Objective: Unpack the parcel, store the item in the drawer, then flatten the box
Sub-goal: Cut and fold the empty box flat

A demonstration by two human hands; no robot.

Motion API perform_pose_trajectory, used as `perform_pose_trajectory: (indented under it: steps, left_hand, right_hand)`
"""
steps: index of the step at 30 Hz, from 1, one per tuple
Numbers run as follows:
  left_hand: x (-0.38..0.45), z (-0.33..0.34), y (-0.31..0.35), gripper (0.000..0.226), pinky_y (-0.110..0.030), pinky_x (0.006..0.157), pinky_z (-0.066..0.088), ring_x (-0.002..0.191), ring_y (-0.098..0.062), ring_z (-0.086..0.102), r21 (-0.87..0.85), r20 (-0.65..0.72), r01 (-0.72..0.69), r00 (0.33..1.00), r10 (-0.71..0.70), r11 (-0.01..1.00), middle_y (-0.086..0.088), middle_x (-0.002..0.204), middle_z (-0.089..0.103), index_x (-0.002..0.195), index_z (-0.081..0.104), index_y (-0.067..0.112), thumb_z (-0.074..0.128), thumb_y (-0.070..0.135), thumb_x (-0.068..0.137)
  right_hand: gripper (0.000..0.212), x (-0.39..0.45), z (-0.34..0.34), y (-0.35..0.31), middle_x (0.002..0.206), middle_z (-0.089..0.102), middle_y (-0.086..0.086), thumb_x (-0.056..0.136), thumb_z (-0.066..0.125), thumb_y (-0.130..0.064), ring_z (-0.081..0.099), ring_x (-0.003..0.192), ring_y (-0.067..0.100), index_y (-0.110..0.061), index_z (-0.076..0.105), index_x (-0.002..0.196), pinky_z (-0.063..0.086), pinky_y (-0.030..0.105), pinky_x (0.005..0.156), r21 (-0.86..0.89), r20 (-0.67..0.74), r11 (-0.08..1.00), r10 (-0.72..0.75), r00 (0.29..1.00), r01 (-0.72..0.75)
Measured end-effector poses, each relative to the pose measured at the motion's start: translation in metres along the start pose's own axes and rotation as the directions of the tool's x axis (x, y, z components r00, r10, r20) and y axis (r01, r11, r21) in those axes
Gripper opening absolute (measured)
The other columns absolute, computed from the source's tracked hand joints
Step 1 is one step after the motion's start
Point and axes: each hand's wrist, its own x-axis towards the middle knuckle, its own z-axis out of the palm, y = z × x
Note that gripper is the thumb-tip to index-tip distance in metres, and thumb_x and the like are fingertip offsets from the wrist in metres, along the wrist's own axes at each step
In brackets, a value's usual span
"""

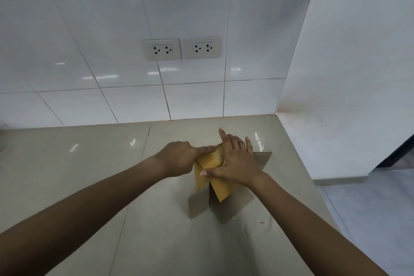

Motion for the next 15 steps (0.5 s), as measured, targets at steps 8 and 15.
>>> perform_pose_trajectory:
  steps: [8,15]
  left_hand:
    - [0.002,0.004,-0.011,0.055,-0.027,0.056,0.046,0.052,-0.013,0.048,-0.428,0.054,0.011,0.998,0.014,0.904,-0.001,0.078,0.061,0.144,0.027,0.050,0.032,0.016,0.101]
    - [-0.004,-0.011,-0.003,0.058,-0.030,0.055,0.041,0.054,-0.011,0.041,-0.272,0.124,0.036,0.992,-0.003,0.962,0.002,0.074,0.053,0.150,0.019,0.038,0.035,0.015,0.100]
  right_hand:
    - [0.132,-0.001,-0.002,-0.001,0.158,0.021,0.007,0.048,0.038,-0.099,0.012,0.147,0.026,-0.031,-0.010,0.150,-0.006,0.051,0.118,0.011,-0.002,1.000,-0.017,1.000,0.017]
    - [0.131,-0.001,-0.005,0.000,0.159,0.019,0.007,0.051,0.043,-0.096,0.011,0.148,0.027,-0.031,-0.011,0.150,-0.006,0.052,0.118,0.010,0.025,1.000,-0.021,0.999,0.021]
